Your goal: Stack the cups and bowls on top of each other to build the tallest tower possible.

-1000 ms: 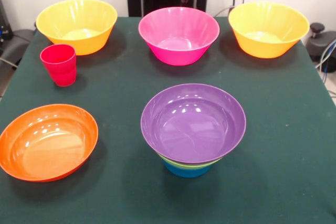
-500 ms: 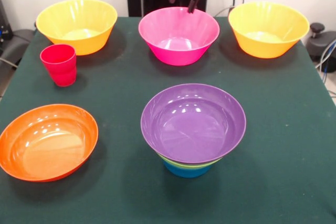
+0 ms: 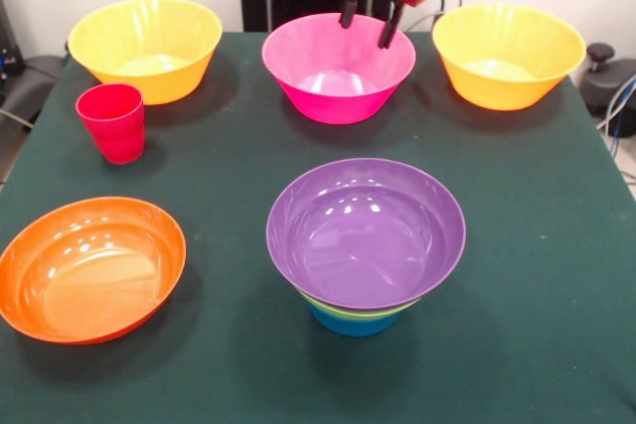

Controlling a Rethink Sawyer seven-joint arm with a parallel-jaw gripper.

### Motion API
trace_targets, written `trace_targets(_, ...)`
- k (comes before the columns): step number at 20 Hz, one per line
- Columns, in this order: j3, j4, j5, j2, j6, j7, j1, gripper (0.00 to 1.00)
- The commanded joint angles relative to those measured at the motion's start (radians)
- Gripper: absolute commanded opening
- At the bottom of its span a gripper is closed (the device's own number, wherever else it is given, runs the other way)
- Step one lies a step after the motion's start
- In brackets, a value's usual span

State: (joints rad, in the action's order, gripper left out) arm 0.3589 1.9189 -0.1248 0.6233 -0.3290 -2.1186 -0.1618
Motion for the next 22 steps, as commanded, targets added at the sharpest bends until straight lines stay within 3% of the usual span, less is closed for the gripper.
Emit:
trace_targets(1,-0.056,-0.15,-0.059,-0.071,-0.15,-0.181,-0.028,1.0)
trace_targets(11,-0.047,-0.235,-0.108,-0.164,-0.124,-0.207,-0.05,1.0)
trace_targets(22,-0.021,-0.266,-0.156,-0.244,-0.084,-0.22,-0.09,1.0)
